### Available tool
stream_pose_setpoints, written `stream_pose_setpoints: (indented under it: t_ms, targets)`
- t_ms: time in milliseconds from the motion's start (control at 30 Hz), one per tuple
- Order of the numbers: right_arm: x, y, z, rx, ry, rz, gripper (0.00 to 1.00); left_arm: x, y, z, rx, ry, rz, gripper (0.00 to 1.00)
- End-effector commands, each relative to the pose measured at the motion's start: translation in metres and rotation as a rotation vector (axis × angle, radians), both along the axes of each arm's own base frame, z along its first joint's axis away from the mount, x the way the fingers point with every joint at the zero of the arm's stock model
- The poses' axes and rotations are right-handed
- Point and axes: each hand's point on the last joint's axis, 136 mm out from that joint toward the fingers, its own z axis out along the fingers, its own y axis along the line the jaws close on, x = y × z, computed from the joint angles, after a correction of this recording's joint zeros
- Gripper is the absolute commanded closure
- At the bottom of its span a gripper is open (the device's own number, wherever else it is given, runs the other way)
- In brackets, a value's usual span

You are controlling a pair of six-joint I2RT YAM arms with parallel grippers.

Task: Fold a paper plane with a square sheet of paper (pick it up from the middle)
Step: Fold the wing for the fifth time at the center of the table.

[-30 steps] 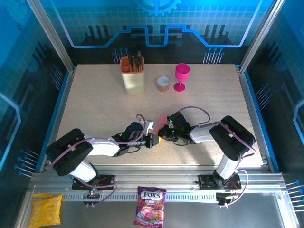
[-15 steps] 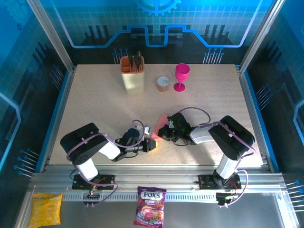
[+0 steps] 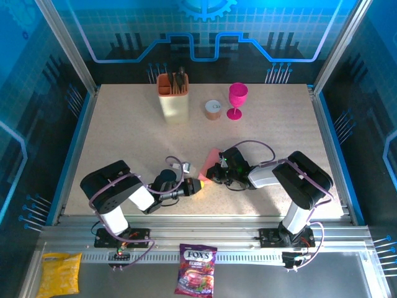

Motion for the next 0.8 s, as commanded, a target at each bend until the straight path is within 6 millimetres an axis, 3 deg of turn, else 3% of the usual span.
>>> stream_pose_setpoints:
  t_ms: [0, 300, 767]
  targets:
    - [-0.020, -0.029, -0.036, -0.129, 0.114, -0.039, 1.00, 0.011, 0.004, 0.015, -0.018, -0.022, 0.062, 1.00]
    - [-0.020, -0.028, -0.037, -0.133, 0.119, -0.037, 1.00, 0.014, 0.013, 0.017, 0.273, -0.052, 0.088, 1.00]
    - [-0.020, -0.029, -0.037, -0.138, 0.123, -0.037, 1.00, 0.014, 0.003, -0.007, 0.375, -0.053, 0.006, 1.00]
